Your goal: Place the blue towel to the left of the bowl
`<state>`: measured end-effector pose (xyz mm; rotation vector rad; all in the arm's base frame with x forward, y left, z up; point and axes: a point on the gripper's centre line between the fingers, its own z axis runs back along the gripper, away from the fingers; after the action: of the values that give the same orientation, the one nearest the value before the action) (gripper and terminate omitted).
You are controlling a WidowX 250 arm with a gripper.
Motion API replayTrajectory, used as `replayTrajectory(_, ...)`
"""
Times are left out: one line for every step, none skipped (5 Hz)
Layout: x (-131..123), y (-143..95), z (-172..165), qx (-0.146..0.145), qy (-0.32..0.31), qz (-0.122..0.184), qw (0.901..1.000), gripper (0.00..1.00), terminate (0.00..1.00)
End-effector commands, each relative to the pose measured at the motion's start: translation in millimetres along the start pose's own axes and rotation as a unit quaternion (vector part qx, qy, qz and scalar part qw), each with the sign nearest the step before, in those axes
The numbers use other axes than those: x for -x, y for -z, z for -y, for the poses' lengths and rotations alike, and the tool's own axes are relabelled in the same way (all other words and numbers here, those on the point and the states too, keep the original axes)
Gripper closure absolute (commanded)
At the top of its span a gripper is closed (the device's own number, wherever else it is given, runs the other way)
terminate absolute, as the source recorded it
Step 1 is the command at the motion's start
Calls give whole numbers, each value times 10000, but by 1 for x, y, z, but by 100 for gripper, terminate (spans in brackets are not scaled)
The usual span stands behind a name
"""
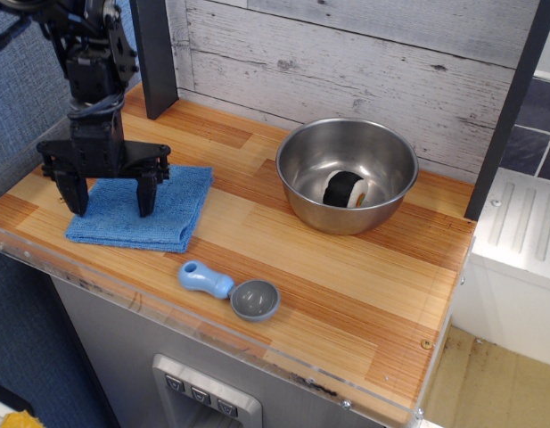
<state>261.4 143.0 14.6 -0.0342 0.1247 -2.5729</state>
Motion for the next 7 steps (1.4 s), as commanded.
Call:
replayTrajectory(17, -8, -32, -123, 130, -237, 9996, 0, 0)
replayTrajectory(24, -12, -43, -154, 226, -323, 9991, 0, 0)
replayTrajectory(33, -16, -52, -202, 230, -384, 9988, 0, 0)
replayTrajectory(46, -19, -60, -332, 156, -435, 9984, 0, 0)
replayTrajectory(61, -23, -67, -428, 113, -497, 9978, 0, 0)
replayTrajectory(78, -26, -76, -523, 159, -549, 9970, 0, 0)
replayTrajectory(91, -31, -88, -603, 254, -592, 9961, 0, 0)
